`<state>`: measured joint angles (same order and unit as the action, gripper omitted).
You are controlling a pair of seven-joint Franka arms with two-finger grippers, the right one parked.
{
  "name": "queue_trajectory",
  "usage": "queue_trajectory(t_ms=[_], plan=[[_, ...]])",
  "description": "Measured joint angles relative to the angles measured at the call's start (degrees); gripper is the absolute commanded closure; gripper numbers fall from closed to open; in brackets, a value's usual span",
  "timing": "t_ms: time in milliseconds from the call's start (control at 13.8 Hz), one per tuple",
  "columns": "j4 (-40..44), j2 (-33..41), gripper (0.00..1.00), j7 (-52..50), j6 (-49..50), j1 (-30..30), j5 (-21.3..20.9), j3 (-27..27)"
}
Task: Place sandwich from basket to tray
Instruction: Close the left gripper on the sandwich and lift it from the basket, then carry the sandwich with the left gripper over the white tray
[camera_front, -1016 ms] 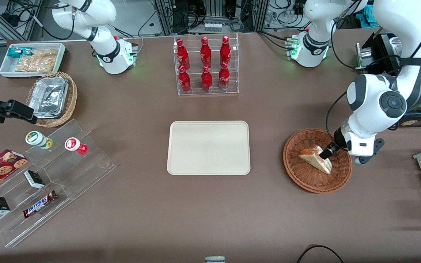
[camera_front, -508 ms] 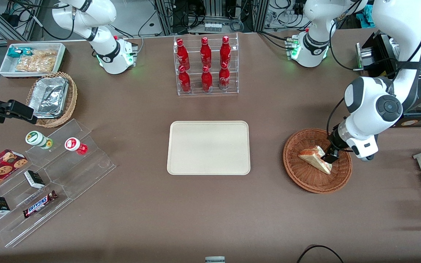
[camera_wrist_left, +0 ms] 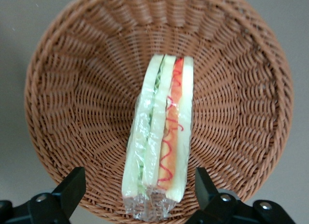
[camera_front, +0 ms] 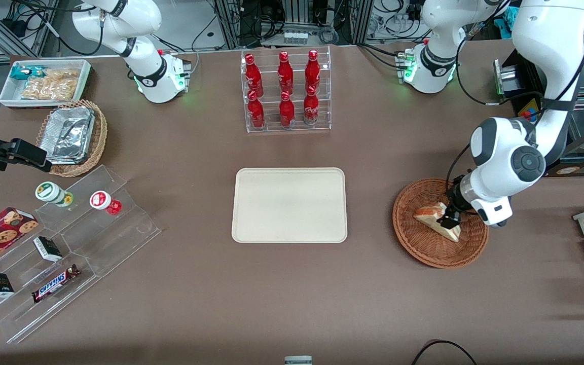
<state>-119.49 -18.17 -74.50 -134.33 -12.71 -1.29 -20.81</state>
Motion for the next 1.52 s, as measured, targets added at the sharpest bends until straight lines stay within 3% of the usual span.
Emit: queue_trajectory(t_ms=[145,218,363,435,508,798,1016,1306,1524], plan=[[0.5,-1.1,0.01,-0.3,-0.2,0.3,0.0,0.0],[0.9,-1.7,0.21,-0.3,-0.2,0.3,0.0,0.0],[1.5,-2.8,0.69,-0.4,-0.2,0.3,0.0,0.0],[1.7,-3.2,0.82,-0.4,-0.2,0.2,0.0,0.0],[1.8,-3.3,0.87,-0.4,-0.2,0.2,0.0,0.0],[2.1,-3.3,0.93,-0.4,-0.2,0.3,-0.8,0.0],[4.0,-2.2,0.94,-0.2,4.5,0.7,-5.0,-0.6],[13.4,-0.6,0.94,2.0,18.6,7.5,-6.8,-1.2],[17.3,-1.0,0.96,6.7,20.5,13.5,-6.8,-1.4]])
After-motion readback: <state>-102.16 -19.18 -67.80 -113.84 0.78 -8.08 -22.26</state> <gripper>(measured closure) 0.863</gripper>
